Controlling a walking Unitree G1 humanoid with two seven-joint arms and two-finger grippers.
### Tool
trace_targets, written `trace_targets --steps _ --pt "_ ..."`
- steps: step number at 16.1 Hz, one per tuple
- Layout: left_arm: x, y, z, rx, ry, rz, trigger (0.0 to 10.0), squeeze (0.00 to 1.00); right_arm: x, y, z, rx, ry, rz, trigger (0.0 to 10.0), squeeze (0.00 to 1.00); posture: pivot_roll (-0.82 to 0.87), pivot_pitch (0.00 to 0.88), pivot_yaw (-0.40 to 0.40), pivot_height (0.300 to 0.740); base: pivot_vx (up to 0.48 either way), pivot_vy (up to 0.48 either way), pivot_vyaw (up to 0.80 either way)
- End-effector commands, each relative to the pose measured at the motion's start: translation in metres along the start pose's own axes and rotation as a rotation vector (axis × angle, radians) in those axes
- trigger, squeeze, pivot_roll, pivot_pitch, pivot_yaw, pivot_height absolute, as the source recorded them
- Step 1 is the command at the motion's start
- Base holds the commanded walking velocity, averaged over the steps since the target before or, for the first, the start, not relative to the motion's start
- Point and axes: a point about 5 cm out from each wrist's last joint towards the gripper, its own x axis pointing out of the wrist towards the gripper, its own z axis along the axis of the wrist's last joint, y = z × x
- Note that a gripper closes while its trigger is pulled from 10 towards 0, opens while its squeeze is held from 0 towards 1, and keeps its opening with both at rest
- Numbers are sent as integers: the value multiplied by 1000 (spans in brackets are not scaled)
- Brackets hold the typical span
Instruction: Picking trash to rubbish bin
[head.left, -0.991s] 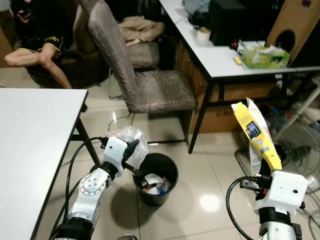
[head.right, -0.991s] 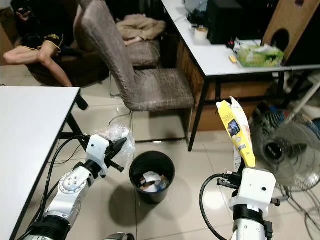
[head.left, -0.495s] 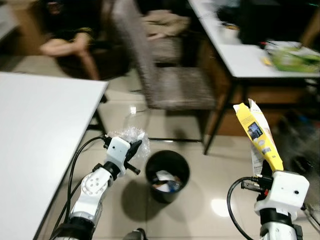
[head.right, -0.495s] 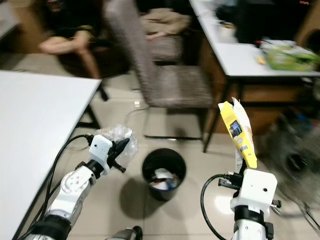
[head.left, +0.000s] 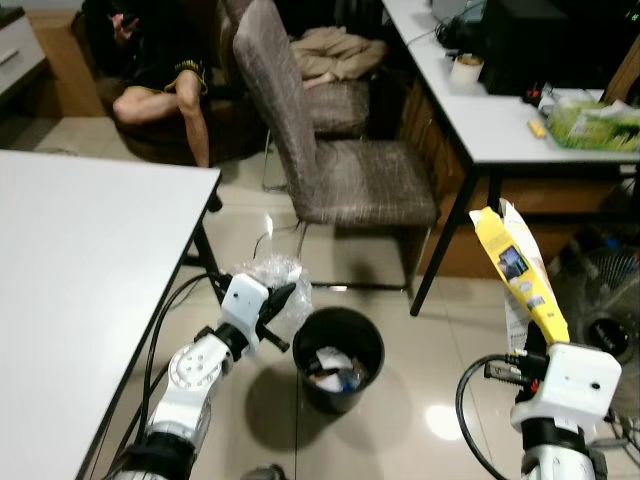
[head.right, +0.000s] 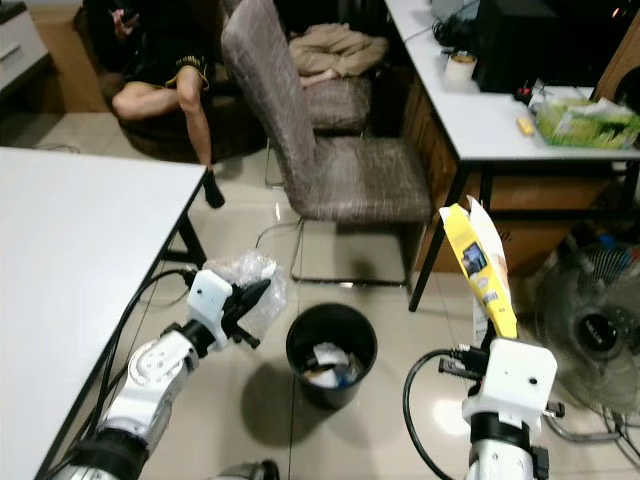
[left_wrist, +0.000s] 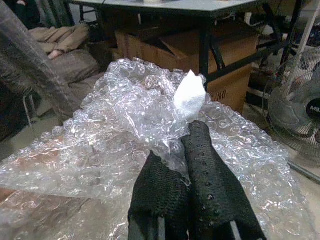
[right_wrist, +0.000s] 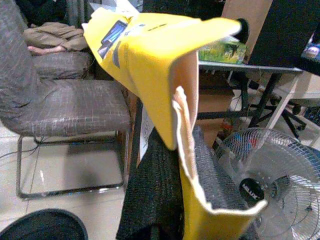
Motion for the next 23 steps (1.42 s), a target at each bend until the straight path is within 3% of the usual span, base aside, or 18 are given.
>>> trace_targets --steps 1,16,23 --pt "2 1 5 17 -24 -18 10000 0 -1 0 -2 11 15 -8 10000 0 58 85 11 740 480 0 0" --pt "-1 1 -5 12 8 -14 10000 0 -2 1 -5 3 26 6 10000 0 59 91 6 740 471 0 0" --pt "-7 11 -9 55 30 21 10000 0 -4 4 -14 -14 55 46 10000 0 66 113 18 740 43 0 0"
